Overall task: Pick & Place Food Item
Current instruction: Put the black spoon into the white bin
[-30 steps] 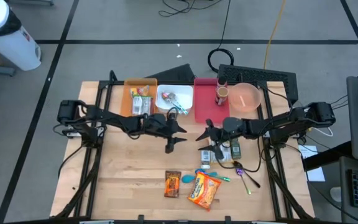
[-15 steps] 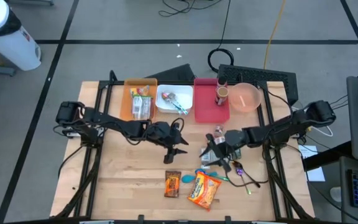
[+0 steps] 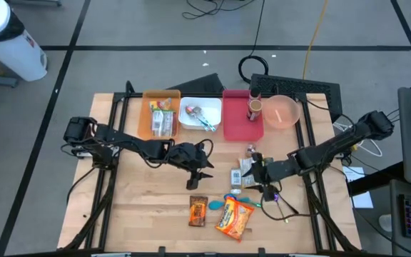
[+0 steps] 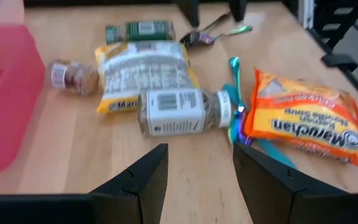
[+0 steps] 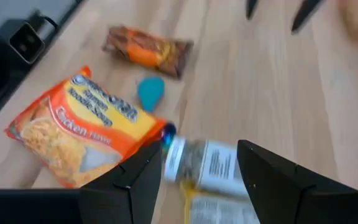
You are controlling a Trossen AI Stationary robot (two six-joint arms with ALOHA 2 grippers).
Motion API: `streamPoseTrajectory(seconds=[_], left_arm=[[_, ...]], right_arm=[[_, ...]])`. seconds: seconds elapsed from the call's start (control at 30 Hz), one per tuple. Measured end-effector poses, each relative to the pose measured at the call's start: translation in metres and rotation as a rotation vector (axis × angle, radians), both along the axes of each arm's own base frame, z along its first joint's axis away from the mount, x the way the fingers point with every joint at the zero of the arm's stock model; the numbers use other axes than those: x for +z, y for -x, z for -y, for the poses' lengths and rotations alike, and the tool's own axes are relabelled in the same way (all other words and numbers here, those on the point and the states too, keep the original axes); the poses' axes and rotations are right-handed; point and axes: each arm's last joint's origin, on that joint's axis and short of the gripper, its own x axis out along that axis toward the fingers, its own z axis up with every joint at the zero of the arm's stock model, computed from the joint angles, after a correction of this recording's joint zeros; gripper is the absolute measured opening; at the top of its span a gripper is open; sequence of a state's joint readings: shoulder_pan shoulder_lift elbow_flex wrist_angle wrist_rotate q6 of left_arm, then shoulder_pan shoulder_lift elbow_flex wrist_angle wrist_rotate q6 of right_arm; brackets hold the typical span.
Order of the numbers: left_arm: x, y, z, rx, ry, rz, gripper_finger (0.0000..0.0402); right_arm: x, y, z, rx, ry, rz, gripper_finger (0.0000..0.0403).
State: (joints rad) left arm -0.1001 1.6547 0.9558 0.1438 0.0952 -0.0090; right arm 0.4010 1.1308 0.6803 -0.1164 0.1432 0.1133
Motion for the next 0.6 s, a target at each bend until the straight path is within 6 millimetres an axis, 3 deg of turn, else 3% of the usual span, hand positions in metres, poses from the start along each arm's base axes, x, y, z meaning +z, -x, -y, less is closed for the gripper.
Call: streamPoseTrajectory(seconds=[0.27, 0.6], left_arm=[[-0.006, 0.004, 0.000, 0.015, 0.014, -0.074, 0.0186], [-0.010, 0.007, -0.001, 0.008, -0.003, -0.128, 0.0186]], right_arm=[[0.001, 0.009, -0.009, -0.141, -0.027, -0.282, 0.0201], [-0.007, 0.024, -0.017, -0.352, -0.273, -0.582, 0.0200]])
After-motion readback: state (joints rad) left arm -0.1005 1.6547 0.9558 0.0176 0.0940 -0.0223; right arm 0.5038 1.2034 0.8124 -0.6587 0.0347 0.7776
